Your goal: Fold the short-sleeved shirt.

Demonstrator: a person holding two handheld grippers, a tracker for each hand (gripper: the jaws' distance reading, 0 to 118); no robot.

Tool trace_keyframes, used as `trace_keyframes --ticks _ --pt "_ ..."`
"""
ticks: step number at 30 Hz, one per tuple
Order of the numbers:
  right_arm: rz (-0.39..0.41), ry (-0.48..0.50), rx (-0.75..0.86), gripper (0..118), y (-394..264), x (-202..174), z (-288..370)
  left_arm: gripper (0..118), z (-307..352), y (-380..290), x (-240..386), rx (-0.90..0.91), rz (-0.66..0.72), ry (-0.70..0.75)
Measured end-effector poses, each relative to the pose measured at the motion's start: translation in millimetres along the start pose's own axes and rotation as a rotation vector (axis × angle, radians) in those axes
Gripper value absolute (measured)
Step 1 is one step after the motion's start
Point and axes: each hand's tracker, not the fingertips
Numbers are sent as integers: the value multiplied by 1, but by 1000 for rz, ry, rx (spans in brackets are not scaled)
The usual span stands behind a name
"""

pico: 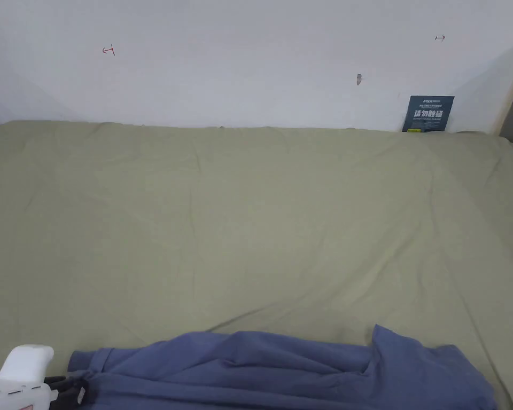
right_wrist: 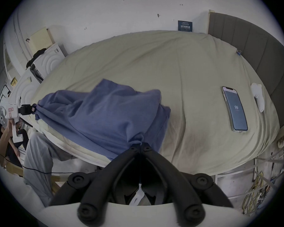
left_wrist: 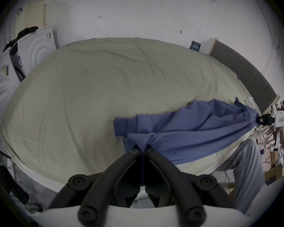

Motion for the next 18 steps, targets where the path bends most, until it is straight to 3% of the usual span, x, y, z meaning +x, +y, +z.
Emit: trace_keyframes --ticks 9,10,11,12,13,14,15,17,18 --pt "-4 -17 -13 1 5 8 -5 0 -2 -1 -5 -17 -4 2" --pt "-6 -19 -12 1 6 14 -7 2 -2 -1 -4 -16 -6 0" --pt "-10 -19 -11 1 6 15 -7 11 -1 -1 -4 -13 -10 -4" --pt "-16 -15 -11 9 6 14 -7 53 0 -2 -5 -11 -9 -11" --pt "-22 -34 -8 41 7 12 -6 101 1 -2 -4 -16 -6 -10" --pt "-23 -101 -9 86 7 9 -5 118 -1 -4 -5 -69 11 3" --pt "-24 -99 -22 118 7 8 -5 114 3 -8 -6 -10 29 -25" --pt "-75 -90 52 117 7 5 9 115 13 -9 -9 -31 73 -4" --pt "-109 -51 48 117 4 -14 22 115 19 -10 -11 -21 108 -2"
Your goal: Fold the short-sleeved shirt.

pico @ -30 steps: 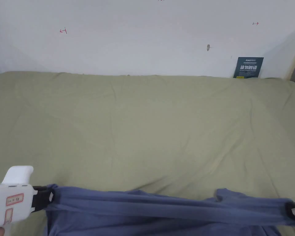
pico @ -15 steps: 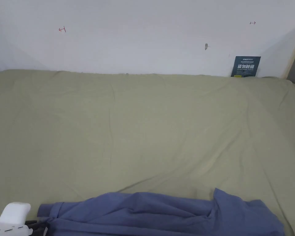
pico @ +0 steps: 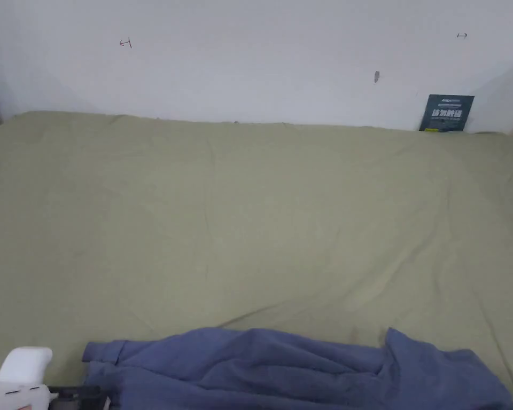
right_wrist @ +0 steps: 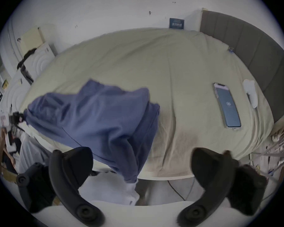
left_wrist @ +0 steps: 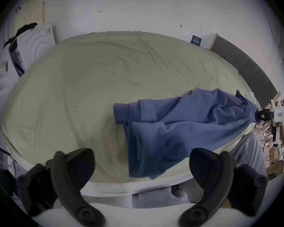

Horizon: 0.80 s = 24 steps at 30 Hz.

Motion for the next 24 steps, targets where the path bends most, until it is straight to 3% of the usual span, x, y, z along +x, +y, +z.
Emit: trace_keyframes --ticks 2,4,5,6,7,9,11,12,15,16,22,24 --pt "-5 -3 -1 117 2 -20 14 114 10 -1 -4 -5 87 -40" --pt "0 -14 48 104 2 -32 22 99 29 -1 -2 23 169 -31" --pt "8 -8 113 80 1 -41 28 76 37 -1 -2 47 191 -47" --pt "3 -16 173 27 1 -53 35 18 44 -1 -3 70 199 -62" --pt "15 -17 207 0 0 -66 41 0 40 0 -11 64 215 -47" --pt "22 -55 318 0 -3 -94 50 0 42 1 -16 84 228 6" --pt "39 -38 402 0 -5 -117 59 0 40 4 -24 75 258 -46" --pt "11 -77 477 0 -14 -109 55 0 39 5 -29 84 310 -50" --pt "75 -176 653 0 -24 -116 66 0 39 10 -38 88 378 -124" --pt "119 -211 701 0 -27 -140 77 0 36 12 -41 85 400 -169" --pt "136 -229 708 0 -31 -164 94 0 6 24 -58 1 419 -298" --pt "157 -275 731 0 -36 -166 94 0 -6 28 -65 -13 451 -327"
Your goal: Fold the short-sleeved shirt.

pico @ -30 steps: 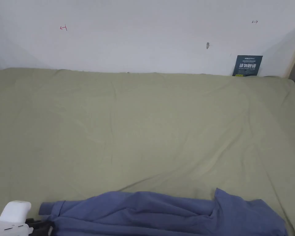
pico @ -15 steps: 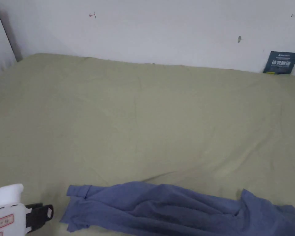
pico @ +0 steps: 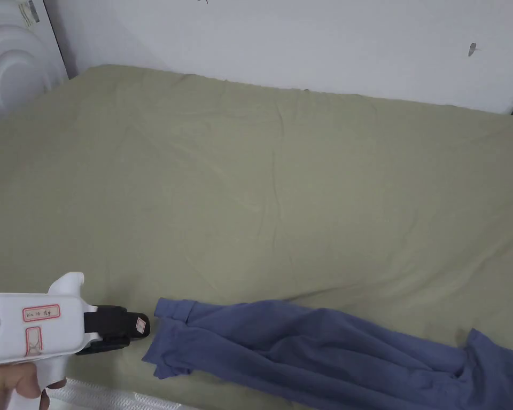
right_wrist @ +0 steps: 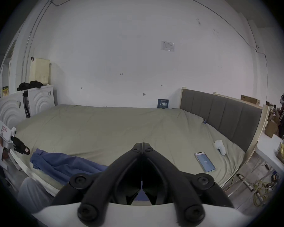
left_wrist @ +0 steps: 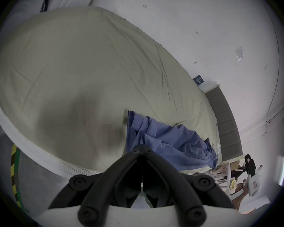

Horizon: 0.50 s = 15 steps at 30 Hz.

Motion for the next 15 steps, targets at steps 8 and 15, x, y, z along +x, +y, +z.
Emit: trace_keyframes --ticks 8,15 --pt "-23 -44 -26 0 -1 4 3 118 -38 21 -18 -160 70 -225" --pt "-44 -62 -69 0 -7 7 -7 117 -81 25 -13 -240 137 -350"
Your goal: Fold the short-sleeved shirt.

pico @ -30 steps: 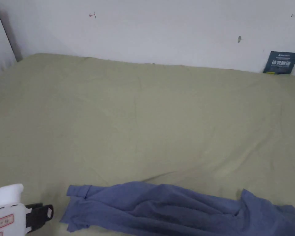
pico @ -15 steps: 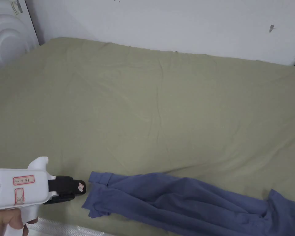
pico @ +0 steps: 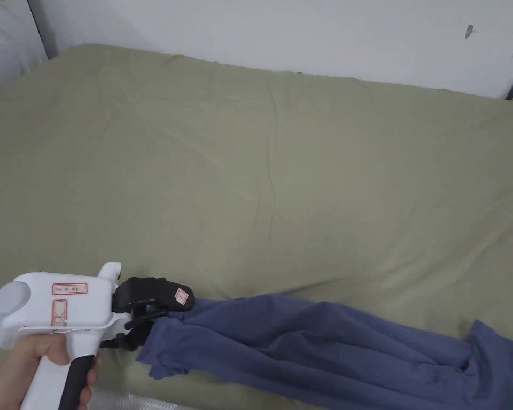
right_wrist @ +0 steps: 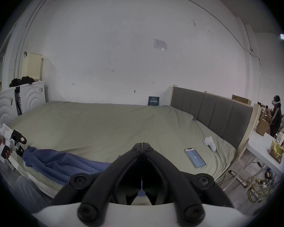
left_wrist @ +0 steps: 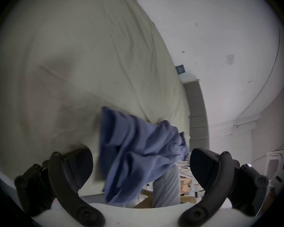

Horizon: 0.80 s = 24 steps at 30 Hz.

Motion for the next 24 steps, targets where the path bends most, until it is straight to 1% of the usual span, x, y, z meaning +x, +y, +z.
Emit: trace_keyframes --ticks 2,3,4,5,6,7,8,9,10,11,13,17,21,24 --pt "-15 0 -7 0 1 3 -2 116 -12 2 0 -10 -4 -6" --pt "-22 -2 -10 0 1 2 -3 111 -17 1 0 -13 1 -18" --pt "-26 -1 -12 0 1 2 -3 94 -19 3 -1 -28 -3 -27" --pt "-29 -2 -13 0 1 3 -4 83 -19 3 1 -23 -6 -21" --pt "-29 -1 -13 0 1 4 -4 69 -17 2 1 -7 -7 -6" --pt "-28 3 -16 0 1 3 -4 51 -20 2 0 -1 -9 46" --pt "-28 4 -17 0 1 3 -4 6 -26 0 -1 -5 -14 154" --pt "-27 10 -19 0 1 4 -5 7 -28 -4 -10 -13 -32 195" --pt "-27 11 -20 0 1 4 -5 6 -27 -3 -10 -15 12 53" --pt "-27 13 -21 0 1 5 -5 6 -19 -2 -7 15 13 82" --pt "-28 11 -20 0 2 8 -4 6 -11 1 5 31 -43 116" --pt "-45 17 -18 0 2 15 -8 5 22 11 16 91 -26 136" --pt "-55 35 -22 0 0 18 -11 5 54 15 25 133 -54 271" --pt "-40 39 -22 0 -1 20 -12 5 69 8 42 145 -79 318"
